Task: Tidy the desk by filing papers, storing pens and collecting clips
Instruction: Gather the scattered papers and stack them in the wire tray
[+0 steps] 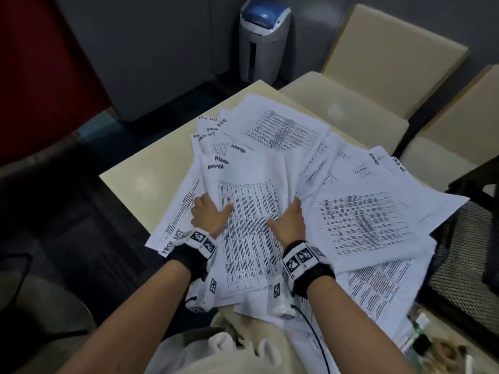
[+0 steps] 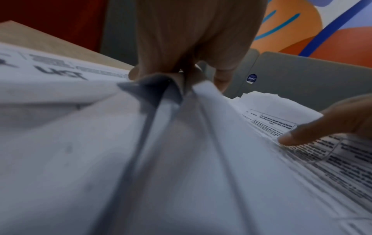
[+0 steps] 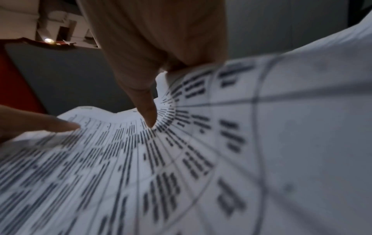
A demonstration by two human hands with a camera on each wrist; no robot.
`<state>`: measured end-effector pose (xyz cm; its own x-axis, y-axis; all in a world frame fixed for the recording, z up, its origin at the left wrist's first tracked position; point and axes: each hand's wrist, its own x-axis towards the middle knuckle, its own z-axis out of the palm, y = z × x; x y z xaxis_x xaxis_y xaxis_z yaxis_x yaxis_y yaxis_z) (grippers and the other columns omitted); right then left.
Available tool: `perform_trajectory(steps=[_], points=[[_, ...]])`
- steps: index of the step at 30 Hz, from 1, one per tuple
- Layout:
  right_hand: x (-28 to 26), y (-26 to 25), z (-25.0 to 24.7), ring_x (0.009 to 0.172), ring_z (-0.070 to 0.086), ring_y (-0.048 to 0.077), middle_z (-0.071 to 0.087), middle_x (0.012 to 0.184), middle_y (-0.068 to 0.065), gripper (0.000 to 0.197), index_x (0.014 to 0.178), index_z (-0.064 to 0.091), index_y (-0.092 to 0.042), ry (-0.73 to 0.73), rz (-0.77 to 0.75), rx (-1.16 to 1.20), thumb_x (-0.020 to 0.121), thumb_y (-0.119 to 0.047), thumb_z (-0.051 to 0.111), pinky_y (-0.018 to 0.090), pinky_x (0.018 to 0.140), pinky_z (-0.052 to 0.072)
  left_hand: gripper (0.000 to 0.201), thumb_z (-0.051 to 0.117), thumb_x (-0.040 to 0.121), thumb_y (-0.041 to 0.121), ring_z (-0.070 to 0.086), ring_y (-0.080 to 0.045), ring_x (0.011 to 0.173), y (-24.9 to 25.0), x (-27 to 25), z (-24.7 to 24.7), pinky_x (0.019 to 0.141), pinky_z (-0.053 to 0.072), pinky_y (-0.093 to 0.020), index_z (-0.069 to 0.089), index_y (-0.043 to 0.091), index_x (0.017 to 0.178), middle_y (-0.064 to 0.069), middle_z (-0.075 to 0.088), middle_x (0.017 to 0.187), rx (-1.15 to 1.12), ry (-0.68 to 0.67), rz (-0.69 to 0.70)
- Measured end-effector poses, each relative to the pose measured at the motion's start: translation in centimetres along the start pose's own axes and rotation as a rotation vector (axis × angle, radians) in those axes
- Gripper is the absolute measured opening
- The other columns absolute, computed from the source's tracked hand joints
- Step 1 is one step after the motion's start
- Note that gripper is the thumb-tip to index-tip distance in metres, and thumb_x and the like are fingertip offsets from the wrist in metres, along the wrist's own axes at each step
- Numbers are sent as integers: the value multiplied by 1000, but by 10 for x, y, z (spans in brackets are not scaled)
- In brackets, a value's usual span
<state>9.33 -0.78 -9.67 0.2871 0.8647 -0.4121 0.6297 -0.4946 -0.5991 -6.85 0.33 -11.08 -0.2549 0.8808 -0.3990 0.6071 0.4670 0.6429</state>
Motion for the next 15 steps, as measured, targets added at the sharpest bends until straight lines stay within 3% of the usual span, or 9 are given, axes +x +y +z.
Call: perform_trajectory(steps=[2,4,7,9,11,12,13,15], points=[[-2,5,-5,92,56,29,55,96,13,40,122,42,-1,-85,-3,-31,86,-8,56,34,78,50,80,59,87,42,25,-36,136,0,-3,-5,112,28,-49,20,0,143,-19,23,146,-23,-26,-10],[-7,13,-12,76,52,23,49,75,6,15,99,50,-2,-150,-63,-76,85,-6,54,30,61,45,91,63,83,44,20,-39,139,1,-7,-9,113,25,-48,16,-2,144,-22,17,150,-25,-23,-64],[-21,27,-29,59,47,17,49,66,4,7,87,55,1,-142,-184,-44,87,-6,54,25,55,41,110,66,74,57,9,-39,142,1,-18,-14,114,16,-51,8,-3,146,-24,8,152,-41,59,-134],[-34,30,-48,54,45,12,49,64,1,7,84,54,-5,-61,-228,61,89,-9,57,21,52,41,117,68,70,59,5,-36,144,2,-26,-15,116,14,-52,3,2,148,-21,5,154,-161,101,-115],[-48,26,-73,54,44,11,47,65,1,12,82,53,-8,33,-257,206,88,-14,61,19,49,39,117,72,64,58,19,-31,143,13,-33,-21,116,23,-52,9,6,148,-17,16,153,-464,45,-20],[-54,21,-85,55,44,11,47,65,1,16,79,52,-8,73,-281,272,87,-16,62,18,50,40,109,73,61,57,37,-28,134,24,-39,-26,110,34,-49,24,6,144,-16,35,145,-626,-24,60],[-60,16,-96,56,45,12,48,66,2,20,74,52,-7,113,-310,339,86,-17,64,17,52,42,90,73,60,54,55,-23,116,39,-47,-33,100,45,-43,42,6,130,-12,54,126,-712,-105,171],[-71,1,-118,64,52,15,56,71,5,18,78,59,-2,239,-389,479,83,-17,68,20,59,47,29,70,74,34,64,-5,80,75,-61,-46,77,52,-26,59,17,96,5,66,86,-735,-139,413]])
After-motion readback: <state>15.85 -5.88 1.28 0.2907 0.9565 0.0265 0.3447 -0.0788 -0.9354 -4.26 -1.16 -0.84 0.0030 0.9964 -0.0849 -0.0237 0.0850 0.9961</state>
